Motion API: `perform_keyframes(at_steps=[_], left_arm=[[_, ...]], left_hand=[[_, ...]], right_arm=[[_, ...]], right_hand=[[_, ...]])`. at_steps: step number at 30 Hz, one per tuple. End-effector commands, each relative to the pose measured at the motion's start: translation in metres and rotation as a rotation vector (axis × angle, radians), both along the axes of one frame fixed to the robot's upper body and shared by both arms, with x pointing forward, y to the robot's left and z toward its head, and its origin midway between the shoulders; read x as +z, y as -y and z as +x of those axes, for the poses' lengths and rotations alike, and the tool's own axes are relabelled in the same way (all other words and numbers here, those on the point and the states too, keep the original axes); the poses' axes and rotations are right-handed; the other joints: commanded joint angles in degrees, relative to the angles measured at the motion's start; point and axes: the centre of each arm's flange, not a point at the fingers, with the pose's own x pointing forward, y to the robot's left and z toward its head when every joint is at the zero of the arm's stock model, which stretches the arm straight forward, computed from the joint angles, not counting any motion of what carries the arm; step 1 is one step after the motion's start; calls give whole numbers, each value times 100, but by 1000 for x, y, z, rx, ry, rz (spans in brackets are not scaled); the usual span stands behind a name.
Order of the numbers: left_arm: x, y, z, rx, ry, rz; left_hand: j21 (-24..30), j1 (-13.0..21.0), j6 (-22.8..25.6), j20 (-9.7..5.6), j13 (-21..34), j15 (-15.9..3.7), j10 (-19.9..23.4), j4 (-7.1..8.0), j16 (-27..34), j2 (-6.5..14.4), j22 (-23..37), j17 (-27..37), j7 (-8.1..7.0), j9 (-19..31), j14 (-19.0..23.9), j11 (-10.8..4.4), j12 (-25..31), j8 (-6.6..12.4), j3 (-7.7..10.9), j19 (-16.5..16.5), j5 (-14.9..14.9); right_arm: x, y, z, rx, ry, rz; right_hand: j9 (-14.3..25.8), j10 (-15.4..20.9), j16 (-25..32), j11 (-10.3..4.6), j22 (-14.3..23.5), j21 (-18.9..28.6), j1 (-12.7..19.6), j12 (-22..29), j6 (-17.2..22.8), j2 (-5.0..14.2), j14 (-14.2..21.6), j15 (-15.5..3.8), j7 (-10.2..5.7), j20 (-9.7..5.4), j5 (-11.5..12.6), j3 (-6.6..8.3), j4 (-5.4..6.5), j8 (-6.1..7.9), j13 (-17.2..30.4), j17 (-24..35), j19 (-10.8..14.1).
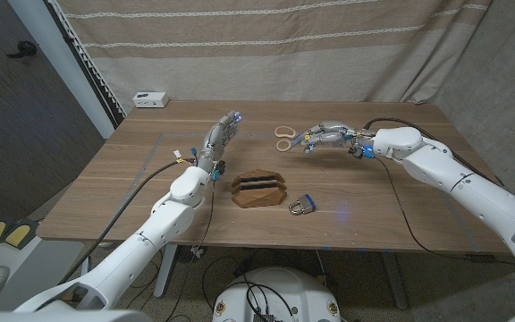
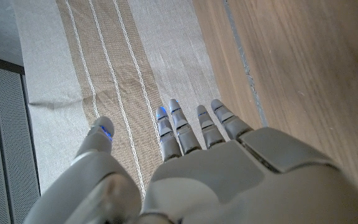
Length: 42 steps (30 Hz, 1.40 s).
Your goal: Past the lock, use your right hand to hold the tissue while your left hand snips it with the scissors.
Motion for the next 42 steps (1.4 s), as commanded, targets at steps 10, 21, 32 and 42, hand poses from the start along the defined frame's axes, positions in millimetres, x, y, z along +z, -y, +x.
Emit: perform_keyframes(at_steps=[10,21,32,42], left_arm=[[21,1,-5,71,67,52],[32,-3,-8,125,85,130],[43,1,-11,197,106,190],[50,2,-19,298,129,264]], left_hand=[[-8,497,-306,-492,26,-893,-20,-131,-16,24,3,10,-446,28,49,-75,-23,-64,245,31,128],[-34,1507,280,-598,31,-983,-40,-191,-37,28,-9,5,-452,97,-15,-184,-5,174,585,-23,161],[-30,2332,667,-601,37,-965,-2,-145,-23,-244,-7,17,-446,154,-26,-226,24,257,762,-25,22],[-11,2527,1134,-634,53,-978,114,-141,37,-368,-6,43,-450,140,143,-228,78,358,629,51,59]], right_arm=[[10,-3,5,-84,-98,88],[8,-1,16,-41,-158,121],[9,-1,16,-49,-173,111],[6,1,18,-21,-207,129]], right_hand=[[47,7,-7,-2,0,187,193,105,182,244,66,-406,227,-569,-45,532,463,-33,72,2,44],[58,22,-3,-15,-17,291,205,138,213,241,118,-407,230,-564,-63,538,442,-57,101,0,37],[71,26,-17,1,-34,367,209,147,216,239,122,-406,222,-569,-78,540,430,-78,102,-8,3],[80,-11,-40,-3,-51,440,202,143,197,236,94,-404,216,-573,-96,532,426,-100,111,-13,-25]])
